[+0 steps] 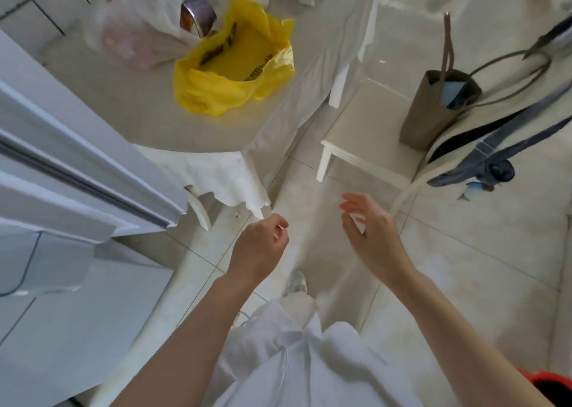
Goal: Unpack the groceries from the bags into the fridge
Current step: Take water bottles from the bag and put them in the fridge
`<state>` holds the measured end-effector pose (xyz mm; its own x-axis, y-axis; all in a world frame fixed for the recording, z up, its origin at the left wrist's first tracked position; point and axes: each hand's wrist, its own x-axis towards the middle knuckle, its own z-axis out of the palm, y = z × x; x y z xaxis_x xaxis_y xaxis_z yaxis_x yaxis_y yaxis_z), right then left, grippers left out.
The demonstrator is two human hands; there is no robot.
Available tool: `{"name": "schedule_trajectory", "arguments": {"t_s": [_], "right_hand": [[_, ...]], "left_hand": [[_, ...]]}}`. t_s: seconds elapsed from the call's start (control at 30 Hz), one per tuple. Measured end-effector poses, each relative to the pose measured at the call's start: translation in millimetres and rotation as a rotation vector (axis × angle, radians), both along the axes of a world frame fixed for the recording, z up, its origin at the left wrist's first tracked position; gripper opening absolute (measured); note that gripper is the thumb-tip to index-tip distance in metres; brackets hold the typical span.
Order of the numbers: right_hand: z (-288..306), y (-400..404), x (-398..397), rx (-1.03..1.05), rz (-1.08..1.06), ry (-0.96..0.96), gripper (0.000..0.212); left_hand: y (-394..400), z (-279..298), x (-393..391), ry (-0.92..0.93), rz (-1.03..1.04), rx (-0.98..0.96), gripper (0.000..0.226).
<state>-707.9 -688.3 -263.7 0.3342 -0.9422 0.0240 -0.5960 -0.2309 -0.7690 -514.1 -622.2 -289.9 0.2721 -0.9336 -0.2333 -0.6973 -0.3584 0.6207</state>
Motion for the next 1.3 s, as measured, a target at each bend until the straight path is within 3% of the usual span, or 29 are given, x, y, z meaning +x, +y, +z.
{"name": "schedule_trajectory", "arguments": {"t_s": [0.53,0.93,1.3], "right_hand": [[-5,-257,97,0.011,0.307,0.057,0.032],[16,-454,181,-0.107,0.733,0.088,0.033],[36,-533,314,-0.227,0.910,0.107,0.032]], "left_hand": [[-198,0,68,-0.027,0.286,-0.047,0.018],[-332,15,118,-0.159,0.635,-0.126,0.024],[-398,26,225,-0.408,0.605,-0.171,0.023]]}}
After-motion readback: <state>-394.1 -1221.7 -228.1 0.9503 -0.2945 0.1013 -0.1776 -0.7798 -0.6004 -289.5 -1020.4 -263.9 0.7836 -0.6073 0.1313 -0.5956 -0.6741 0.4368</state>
